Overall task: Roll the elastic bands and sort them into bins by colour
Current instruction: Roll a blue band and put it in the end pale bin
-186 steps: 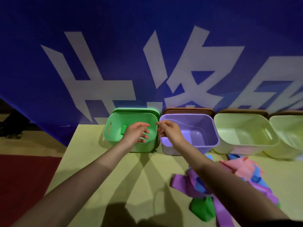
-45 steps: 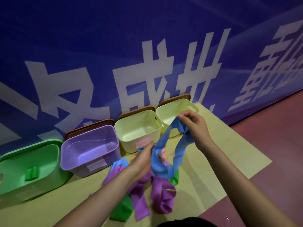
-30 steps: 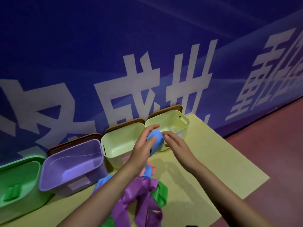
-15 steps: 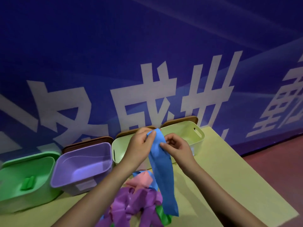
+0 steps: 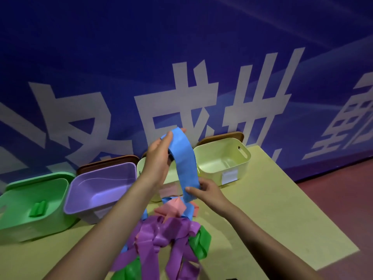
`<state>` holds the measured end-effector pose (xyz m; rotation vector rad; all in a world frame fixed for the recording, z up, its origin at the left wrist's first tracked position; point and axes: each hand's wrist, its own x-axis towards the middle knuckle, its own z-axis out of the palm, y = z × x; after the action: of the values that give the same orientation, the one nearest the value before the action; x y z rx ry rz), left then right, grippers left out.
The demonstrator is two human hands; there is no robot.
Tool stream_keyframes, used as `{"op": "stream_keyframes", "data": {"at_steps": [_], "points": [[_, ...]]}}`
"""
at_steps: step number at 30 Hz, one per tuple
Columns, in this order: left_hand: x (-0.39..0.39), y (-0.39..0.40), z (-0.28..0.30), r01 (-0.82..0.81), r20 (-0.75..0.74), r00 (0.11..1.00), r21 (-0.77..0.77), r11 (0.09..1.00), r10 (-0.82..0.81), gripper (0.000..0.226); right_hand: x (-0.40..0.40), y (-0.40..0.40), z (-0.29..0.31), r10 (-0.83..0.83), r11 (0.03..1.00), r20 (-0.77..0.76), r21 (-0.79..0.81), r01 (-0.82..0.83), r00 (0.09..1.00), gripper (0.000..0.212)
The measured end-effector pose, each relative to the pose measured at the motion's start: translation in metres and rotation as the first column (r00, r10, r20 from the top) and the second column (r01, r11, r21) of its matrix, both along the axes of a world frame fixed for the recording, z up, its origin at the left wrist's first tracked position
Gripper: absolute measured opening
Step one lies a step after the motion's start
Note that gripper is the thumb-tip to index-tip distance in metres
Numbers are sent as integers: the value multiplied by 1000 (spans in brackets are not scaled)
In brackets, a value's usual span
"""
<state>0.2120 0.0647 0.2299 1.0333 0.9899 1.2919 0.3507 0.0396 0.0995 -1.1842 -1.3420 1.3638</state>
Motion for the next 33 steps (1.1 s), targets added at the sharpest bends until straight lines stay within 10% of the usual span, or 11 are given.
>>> {"op": "stream_keyframes", "data": {"at_steps": [8, 14, 17, 33], "points": [[-29, 11, -2, -120, 84, 989, 1, 993, 120, 27, 16, -19, -29, -18, 999, 66, -47, 21, 998, 33], [-27, 0, -12, -66, -79, 994, 57, 996, 71, 18, 14, -26, 2, -329, 901, -220, 219, 375, 918, 25], [-17, -9, -11, 39, -166, 986, 80, 996, -25, 17, 9, -15, 40, -212, 880, -151, 400, 255, 966, 38], [-43, 19, -10, -96, 180, 978, -41, 995, 102, 12, -9, -24, -5, -28, 999, 27, -16, 28, 999, 17]]}}
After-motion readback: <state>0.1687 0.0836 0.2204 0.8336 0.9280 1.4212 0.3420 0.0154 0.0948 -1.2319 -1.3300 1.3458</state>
